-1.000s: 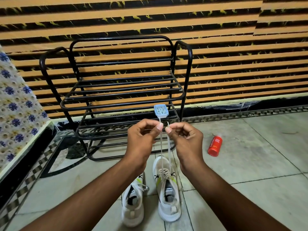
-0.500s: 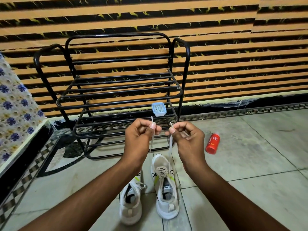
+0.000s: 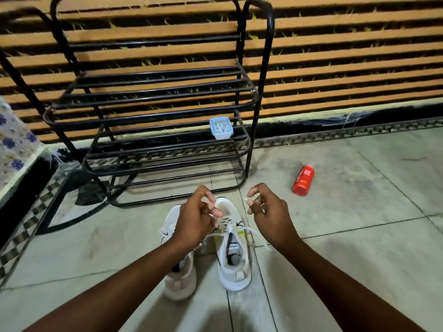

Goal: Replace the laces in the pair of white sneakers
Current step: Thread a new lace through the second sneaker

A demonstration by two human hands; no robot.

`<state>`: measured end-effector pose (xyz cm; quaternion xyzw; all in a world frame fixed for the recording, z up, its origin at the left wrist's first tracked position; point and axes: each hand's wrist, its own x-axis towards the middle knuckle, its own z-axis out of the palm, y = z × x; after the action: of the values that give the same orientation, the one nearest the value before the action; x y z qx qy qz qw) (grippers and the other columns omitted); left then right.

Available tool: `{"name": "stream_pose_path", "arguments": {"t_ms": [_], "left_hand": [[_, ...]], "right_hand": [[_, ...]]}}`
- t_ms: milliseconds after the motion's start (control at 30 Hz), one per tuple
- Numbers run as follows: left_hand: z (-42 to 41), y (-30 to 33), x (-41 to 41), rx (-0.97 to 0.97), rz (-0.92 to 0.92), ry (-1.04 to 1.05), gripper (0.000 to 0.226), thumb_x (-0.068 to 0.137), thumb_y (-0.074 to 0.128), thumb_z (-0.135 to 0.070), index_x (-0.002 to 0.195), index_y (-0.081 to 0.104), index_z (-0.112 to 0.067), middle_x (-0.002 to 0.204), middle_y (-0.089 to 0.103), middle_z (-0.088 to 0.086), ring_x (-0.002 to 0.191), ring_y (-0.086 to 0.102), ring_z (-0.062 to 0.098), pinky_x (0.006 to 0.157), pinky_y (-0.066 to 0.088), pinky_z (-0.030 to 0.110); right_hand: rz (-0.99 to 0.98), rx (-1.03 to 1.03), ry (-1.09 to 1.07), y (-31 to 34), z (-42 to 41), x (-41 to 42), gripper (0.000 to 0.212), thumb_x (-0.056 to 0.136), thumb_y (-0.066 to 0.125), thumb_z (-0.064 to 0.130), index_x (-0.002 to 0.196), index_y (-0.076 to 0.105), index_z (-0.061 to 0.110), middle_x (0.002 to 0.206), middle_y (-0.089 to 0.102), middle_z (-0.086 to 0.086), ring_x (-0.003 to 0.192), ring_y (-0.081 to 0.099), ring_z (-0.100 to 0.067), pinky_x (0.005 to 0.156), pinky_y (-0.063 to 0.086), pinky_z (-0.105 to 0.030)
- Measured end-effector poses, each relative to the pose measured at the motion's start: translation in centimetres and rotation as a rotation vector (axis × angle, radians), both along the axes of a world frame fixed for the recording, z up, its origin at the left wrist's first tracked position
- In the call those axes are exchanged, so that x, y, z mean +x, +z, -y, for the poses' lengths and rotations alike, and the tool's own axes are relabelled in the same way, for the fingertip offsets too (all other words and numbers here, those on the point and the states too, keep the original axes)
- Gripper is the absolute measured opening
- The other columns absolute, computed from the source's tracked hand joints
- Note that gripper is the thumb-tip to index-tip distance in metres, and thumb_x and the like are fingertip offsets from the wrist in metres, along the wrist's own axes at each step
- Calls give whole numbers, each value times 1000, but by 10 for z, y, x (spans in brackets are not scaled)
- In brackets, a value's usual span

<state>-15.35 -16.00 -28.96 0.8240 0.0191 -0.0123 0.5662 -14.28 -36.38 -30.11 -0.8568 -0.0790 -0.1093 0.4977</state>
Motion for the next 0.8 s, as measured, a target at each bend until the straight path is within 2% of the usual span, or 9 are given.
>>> {"name": "stream_pose_path", "arguments": {"t_ms": [67, 133, 167, 233, 333, 500, 633, 700, 800], "left_hand": [[0, -16, 0, 145, 1, -77, 45, 78, 37, 23, 86, 65, -10, 79, 76, 10, 57, 64, 9, 51, 43, 15], [2, -35, 2, 279, -13, -100, 44, 74, 41, 20, 81, 74, -8, 80, 76, 1, 66, 65, -4, 62, 45, 10], [3, -44, 3, 330, -38, -95, 39, 76, 46, 14, 83, 76, -10, 83, 76, -2, 73, 66, -4, 69, 47, 12], [4, -58, 6, 445, -99, -120, 21, 76, 57, -9, 85, 76, -15, 82, 75, -4, 84, 68, 8, 79, 52, 23], [2, -68, 10, 570, -167, -246, 25, 62, 61, -37, 77, 67, -17, 70, 67, 0, 78, 67, 18, 72, 56, 35], [-2, -70, 15, 628, -200, -319, 46, 53, 64, -63, 84, 69, -29, 78, 71, -6, 86, 70, 16, 77, 58, 34], [-7, -87, 21, 747, -143, -399, 65, 57, 63, -84, 94, 66, -30, 89, 72, -10, 95, 69, 16, 83, 58, 37], [-10, -95, 22, 815, -80, -421, 72, 59, 59, -89, 97, 63, -29, 96, 71, -8, 100, 67, 18, 86, 57, 39], [-13, -98, 22, 817, -60, -411, 74, 59, 61, -93, 90, 59, -26, 89, 69, -8, 92, 67, 19, 79, 57, 38]], "right_hand": [[-36, -61, 51, -18, 3, 1, 30, 91, 51, -6, 96, 61, 21, 67, 64, 3, 69, 66, -11, 65, 48, -20], [-43, -122, 92, -37, 2, 5, 29, 86, 55, -7, 90, 64, 20, 74, 65, 8, 75, 65, -10, 71, 50, -23], [-46, -140, 106, -46, 1, 7, 26, 84, 59, -4, 88, 66, 20, 78, 65, 10, 79, 64, -10, 73, 52, -26], [-64, -165, 125, -58, -3, 11, 17, 81, 64, 7, 86, 70, 22, 84, 64, 8, 79, 63, -8, 73, 52, -25], [-121, -228, 167, -75, -12, 16, 14, 76, 72, 12, 87, 73, 19, 88, 62, 5, 75, 60, 0, 73, 47, -14], [-87, -375, 264, -94, -25, 20, 33, 68, 50, 28, 88, 71, 13, 90, 56, -1, 76, 60, -20, 71, 47, -24], [0, -455, 293, -93, -32, 26, 26, 70, 45, 28, 76, 62, 9, 78, 53, -6, 72, 57, -24, 65, 41, -28], [-65, -465, 286, -94, -35, 27, 30, 72, 44, 32, 79, 61, 9, 86, 54, -6, 77, 56, -25, 70, 44, -31], [-174, -505, 341, -96, -37, 32, 12, 76, 56, 12, 84, 62, 4, 94, 56, -13, 90, 59, -32, 81, 46, -39]]}}
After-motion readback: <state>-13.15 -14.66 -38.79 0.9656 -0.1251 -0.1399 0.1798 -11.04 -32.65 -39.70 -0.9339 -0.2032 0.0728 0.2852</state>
